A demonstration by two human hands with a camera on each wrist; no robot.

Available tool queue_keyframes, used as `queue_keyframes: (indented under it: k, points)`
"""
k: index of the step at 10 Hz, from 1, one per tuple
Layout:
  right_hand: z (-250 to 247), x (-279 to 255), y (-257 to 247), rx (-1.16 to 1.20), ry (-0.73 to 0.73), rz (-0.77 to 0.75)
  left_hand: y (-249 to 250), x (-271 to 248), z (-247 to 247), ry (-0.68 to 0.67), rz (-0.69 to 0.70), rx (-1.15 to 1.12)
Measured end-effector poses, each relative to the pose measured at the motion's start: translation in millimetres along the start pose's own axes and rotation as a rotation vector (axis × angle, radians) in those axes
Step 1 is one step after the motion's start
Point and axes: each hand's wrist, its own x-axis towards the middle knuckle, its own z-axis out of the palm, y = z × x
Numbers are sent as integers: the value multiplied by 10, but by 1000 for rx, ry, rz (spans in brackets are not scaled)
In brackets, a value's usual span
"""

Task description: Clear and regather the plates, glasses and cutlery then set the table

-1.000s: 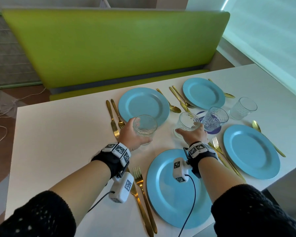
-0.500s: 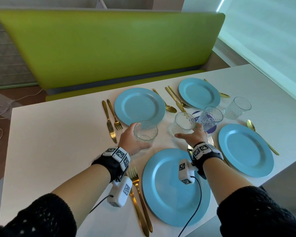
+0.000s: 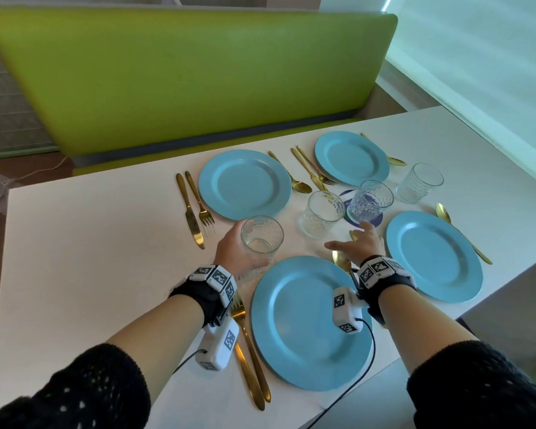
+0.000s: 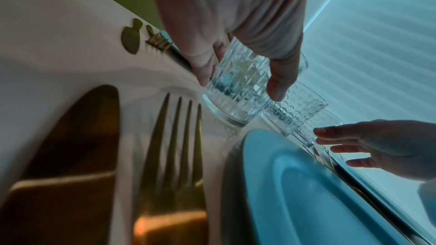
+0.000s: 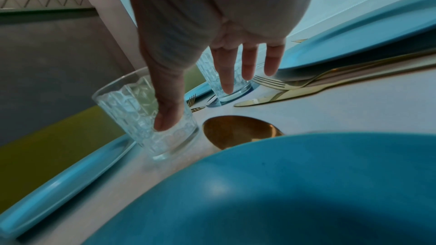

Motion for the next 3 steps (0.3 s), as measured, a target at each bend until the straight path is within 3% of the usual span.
queue_keyframes:
  k: [3]
  points:
    - [-212, -267, 20, -4, 45, -8, 150, -98, -62, -36, -56, -10]
